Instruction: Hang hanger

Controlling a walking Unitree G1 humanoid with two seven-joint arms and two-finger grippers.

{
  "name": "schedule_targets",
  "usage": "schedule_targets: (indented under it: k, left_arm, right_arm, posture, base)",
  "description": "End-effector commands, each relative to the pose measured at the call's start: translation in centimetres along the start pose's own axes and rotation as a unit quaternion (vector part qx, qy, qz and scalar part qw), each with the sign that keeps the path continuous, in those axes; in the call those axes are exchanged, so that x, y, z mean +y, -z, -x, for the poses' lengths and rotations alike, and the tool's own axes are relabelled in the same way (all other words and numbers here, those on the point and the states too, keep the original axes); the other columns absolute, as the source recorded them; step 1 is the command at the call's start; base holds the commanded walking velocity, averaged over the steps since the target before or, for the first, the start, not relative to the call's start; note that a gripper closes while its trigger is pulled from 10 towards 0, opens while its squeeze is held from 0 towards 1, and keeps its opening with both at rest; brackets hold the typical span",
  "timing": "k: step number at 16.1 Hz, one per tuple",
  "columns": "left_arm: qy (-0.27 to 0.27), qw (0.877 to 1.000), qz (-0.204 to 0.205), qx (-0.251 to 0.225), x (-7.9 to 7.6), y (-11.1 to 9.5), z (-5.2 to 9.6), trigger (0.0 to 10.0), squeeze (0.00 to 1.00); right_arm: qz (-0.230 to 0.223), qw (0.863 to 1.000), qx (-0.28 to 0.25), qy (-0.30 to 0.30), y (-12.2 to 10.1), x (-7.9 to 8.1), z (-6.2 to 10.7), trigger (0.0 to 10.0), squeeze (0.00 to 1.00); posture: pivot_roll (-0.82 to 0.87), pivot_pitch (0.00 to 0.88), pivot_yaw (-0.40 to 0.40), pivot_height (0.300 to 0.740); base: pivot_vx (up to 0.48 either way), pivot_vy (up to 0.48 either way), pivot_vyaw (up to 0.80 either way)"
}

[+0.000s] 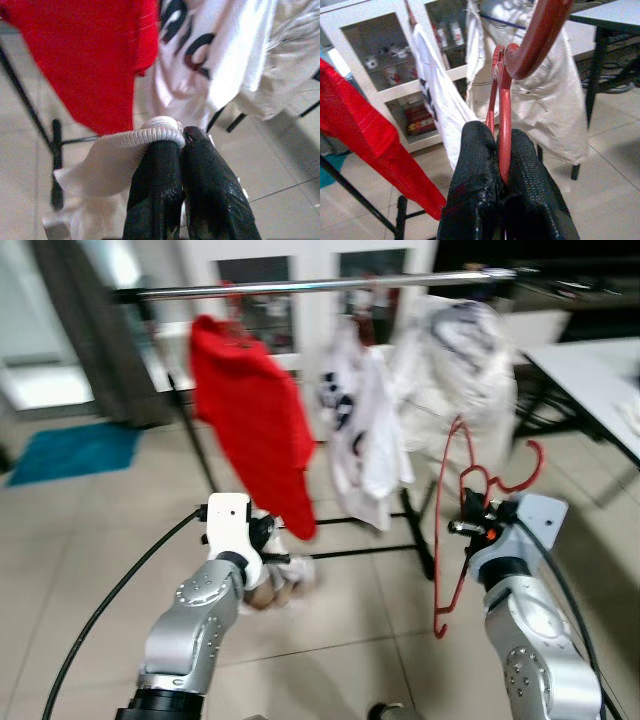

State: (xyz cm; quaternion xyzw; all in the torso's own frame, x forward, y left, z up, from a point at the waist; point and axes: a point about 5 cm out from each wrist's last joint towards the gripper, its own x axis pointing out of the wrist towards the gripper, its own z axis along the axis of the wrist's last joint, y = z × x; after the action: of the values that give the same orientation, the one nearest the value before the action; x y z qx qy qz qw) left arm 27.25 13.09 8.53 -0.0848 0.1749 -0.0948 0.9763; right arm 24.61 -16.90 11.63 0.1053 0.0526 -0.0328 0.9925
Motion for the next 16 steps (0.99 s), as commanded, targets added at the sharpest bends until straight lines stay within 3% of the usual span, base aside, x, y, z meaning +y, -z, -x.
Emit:
schedule_targets:
  k: [1, 2, 3, 5, 6, 8, 9, 10, 11, 13, 16]
  left_arm:
    - [0.006, 1.000, -0.001, -0.025, -0.1, -0.9, -0.2, 10.0, 0.00]
    - [0.001, 0.999, -0.015, -0.047, 0.0, -1.7, -0.6, 10.0, 0.00]
    - [-0.018, 0.999, 0.005, -0.048, 0.3, -1.8, -0.7, 10.0, 0.00]
    - [-0.019, 0.999, 0.001, -0.045, 0.4, -2.1, -0.9, 10.0, 0.00]
    - [-0.016, 0.998, 0.014, -0.064, 0.3, -2.8, -1.5, 10.0, 0.00]
    - [-0.047, 0.996, 0.040, -0.066, 1.1, -3.4, -1.3, 10.0, 0.00]
    - [-0.082, 0.992, 0.040, -0.082, 1.9, -4.0, -1.6, 7.5, 0.00]
    - [-0.060, 0.996, -0.006, -0.064, 1.0, -3.8, -1.9, 4.5, 0.00]
    - [-0.025, 0.997, -0.011, -0.072, 0.0, -3.9, -1.9, 9.6, 0.00]
    - [-0.024, 0.997, 0.025, -0.070, 0.2, -3.4, -1.7, 10.0, 0.00]
    - [0.002, 0.997, 0.037, -0.071, -0.4, -3.1, -1.3, 10.0, 0.00]
  right_arm:
    - [-0.002, 1.000, -0.008, 0.004, -0.4, 0.1, 0.0, 10.0, 0.00]
    - [-0.005, 1.000, -0.014, 0.004, -0.7, 0.1, -0.2, 10.0, 0.00]
    - [0.011, 1.000, 0.004, 0.023, -0.1, -0.2, -0.3, 10.0, 0.00]
    - [-0.002, 0.999, -0.002, 0.036, -0.2, -0.3, 0.2, 10.0, 0.00]
    - [-0.008, 0.999, -0.009, 0.037, -0.5, 0.0, -0.3, 10.0, 0.00]
    - [-0.020, 0.999, -0.019, 0.039, -1.2, 0.6, -0.2, 10.0, 0.00]
    - [-0.033, 0.998, -0.012, 0.054, -0.7, 0.1, -0.3, 10.0, 0.00]
    - [-0.044, 0.997, -0.024, 0.051, -0.9, 0.0, -0.3, 10.0, 0.00]
    - [-0.038, 0.997, -0.028, 0.053, -0.9, -0.1, -0.3, 10.0, 0.00]
    - [-0.015, 0.998, -0.021, 0.054, -0.7, -0.1, -0.1, 10.0, 0.00]
    - [-0.018, 0.998, -0.020, 0.053, -0.6, -0.2, 0.2, 10.0, 0.00]
  posture:
    - [-0.14, 0.000, 0.075, 0.740]
    - [-0.14, 0.000, 0.078, 0.740]
    - [-0.14, 0.000, 0.081, 0.740]
    - [-0.14, 0.000, 0.095, 0.740]
    - [-0.15, 0.000, 0.106, 0.740]
    - [-0.14, 0.000, 0.103, 0.740]
    - [-0.15, 0.000, 0.108, 0.740]
    - [-0.15, 0.000, 0.106, 0.740]
    - [-0.14, 0.000, 0.102, 0.740]
    - [-0.15, 0.000, 0.094, 0.740]
    - [-0.14, 0.000, 0.088, 0.740]
  base:
    - [0.000, 0.000, -0.80]
    - [0.000, 0.000, -0.80]
    - [0.000, 0.000, -0.80]
    - [0.000, 0.000, -0.80]
    - [0.000, 0.000, -0.80]
    - [0.000, 0.000, -0.80]
    - [0.000, 0.000, -0.80]
    - [0.000, 0.000, -0.80]
    - [0.000, 0.000, -0.80]
    - [0.000, 0.000, -0.80]
    - [0.000, 0.000, -0.80]
